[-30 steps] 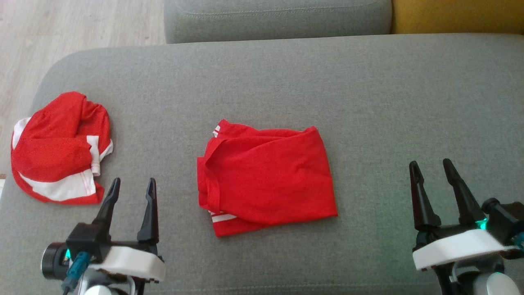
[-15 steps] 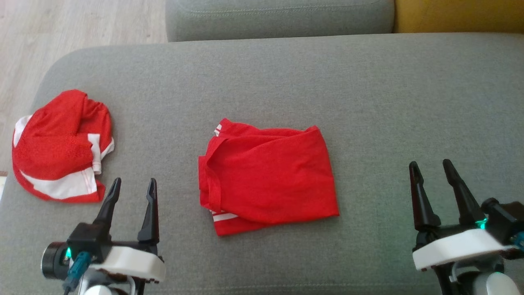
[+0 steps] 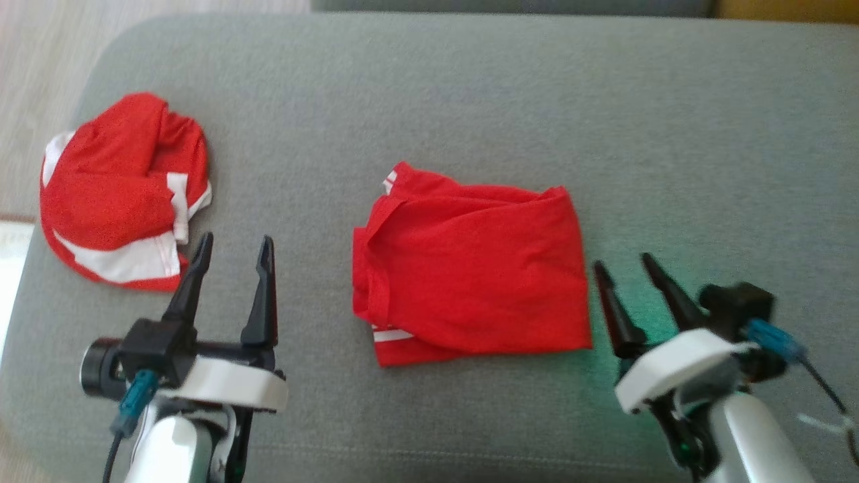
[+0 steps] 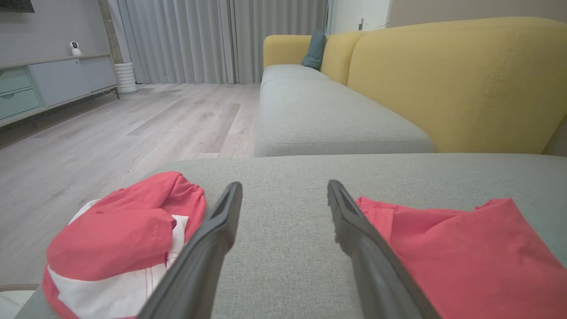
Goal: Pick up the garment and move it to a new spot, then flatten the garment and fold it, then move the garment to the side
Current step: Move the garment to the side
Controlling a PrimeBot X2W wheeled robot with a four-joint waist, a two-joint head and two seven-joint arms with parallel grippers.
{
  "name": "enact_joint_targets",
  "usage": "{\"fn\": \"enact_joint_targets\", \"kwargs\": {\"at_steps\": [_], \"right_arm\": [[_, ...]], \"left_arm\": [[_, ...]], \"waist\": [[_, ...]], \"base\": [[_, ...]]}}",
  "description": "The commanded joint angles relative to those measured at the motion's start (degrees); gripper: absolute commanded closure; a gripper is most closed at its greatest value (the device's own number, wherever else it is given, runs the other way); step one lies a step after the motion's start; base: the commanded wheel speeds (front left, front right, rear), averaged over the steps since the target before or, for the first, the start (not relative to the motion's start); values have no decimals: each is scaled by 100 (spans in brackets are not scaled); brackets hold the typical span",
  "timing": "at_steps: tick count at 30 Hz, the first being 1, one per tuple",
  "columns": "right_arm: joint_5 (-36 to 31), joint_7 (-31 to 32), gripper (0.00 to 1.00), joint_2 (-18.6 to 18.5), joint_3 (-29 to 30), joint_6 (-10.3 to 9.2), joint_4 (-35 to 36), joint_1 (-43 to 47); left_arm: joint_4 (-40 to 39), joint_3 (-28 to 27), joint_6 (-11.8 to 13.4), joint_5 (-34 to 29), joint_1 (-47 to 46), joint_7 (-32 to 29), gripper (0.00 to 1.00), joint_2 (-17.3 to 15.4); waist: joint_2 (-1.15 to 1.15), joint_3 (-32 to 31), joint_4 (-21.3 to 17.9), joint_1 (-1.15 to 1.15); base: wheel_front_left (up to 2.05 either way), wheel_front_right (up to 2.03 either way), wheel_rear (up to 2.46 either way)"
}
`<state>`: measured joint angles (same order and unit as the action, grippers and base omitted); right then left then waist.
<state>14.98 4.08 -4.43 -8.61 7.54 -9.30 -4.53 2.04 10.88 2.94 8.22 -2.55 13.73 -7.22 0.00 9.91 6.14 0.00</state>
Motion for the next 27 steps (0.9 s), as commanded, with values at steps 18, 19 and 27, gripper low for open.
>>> {"fn": "enact_joint_targets", "kwargs": {"at_steps": [18,19,27], "right_arm": [[505,343,100,6,-613,-5,-1805,-1124],[479,313,100,-19,-637,-5,-1760,-1134],[293,231,100,-205,-874,-5,-1232,-1141]], "left_arm": [[-68,-124,-87,-28,-556,125,0,27],[-77,-134,-81,-41,-548,125,0,19],[-172,-222,-48,-101,-440,126,0,-65]], "waist": [[0,389,276,0],[0,389,243,0],[0,363,-327,0]], "base": [[0,0,0],[0,0,0],[0,0,0]]}}
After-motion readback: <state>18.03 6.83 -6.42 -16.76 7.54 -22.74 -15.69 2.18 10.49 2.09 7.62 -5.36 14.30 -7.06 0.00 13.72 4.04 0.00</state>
